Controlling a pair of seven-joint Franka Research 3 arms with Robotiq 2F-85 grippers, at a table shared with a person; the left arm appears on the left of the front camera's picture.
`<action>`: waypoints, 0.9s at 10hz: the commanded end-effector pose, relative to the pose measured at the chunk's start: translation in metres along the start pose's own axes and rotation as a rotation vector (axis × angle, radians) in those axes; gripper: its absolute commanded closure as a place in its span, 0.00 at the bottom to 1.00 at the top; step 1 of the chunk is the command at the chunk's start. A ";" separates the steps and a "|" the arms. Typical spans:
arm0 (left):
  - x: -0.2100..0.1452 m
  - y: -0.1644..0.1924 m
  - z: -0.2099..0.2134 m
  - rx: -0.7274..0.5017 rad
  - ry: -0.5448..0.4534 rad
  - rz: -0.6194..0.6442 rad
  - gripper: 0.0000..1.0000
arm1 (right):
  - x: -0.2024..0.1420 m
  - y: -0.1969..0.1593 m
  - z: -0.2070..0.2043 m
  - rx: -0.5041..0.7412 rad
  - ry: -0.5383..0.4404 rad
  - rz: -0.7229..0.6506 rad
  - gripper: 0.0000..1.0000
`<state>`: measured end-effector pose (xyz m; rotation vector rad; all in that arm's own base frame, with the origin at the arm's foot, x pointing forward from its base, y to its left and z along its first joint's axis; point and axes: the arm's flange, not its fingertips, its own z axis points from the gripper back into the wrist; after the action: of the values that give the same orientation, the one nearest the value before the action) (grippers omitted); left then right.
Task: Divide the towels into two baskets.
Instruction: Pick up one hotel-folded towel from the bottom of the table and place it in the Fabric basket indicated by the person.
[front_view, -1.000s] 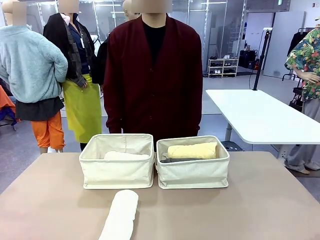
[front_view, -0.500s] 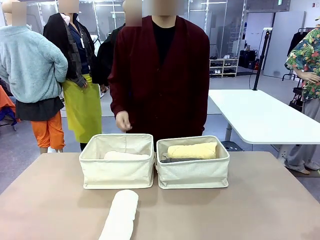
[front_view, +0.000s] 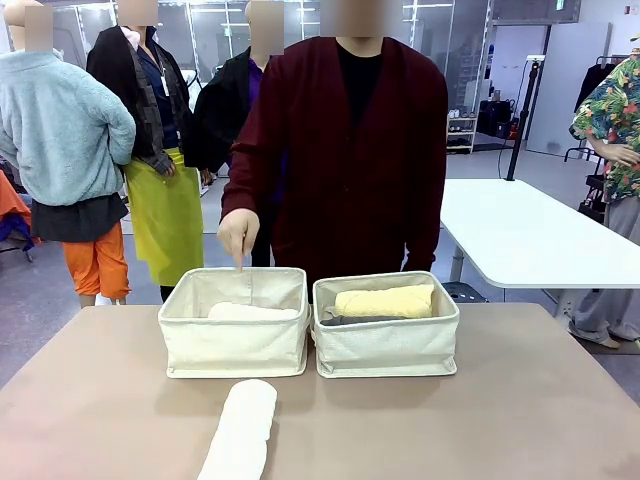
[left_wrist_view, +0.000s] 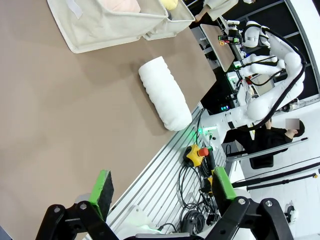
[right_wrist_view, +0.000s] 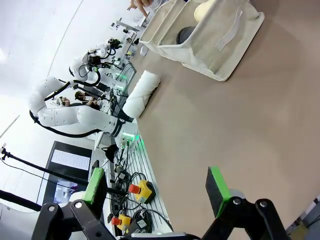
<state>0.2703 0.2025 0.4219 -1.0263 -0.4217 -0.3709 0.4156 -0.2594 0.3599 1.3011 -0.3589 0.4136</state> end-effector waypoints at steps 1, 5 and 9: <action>-0.002 -0.002 0.003 -0.001 0.001 -0.008 0.00 | 0.000 0.003 0.000 -0.005 0.006 0.001 0.00; 0.028 -0.033 -0.046 0.054 0.109 0.054 0.00 | 0.000 0.003 0.000 -0.005 0.006 0.001 0.00; 0.056 -0.090 -0.148 0.202 0.297 0.125 0.00 | 0.000 0.003 0.000 -0.005 0.006 0.001 0.00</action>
<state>0.3050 0.0481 0.4532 -0.8196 -0.1356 -0.3742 0.4160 -0.2588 0.3601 1.3021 -0.3587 0.4158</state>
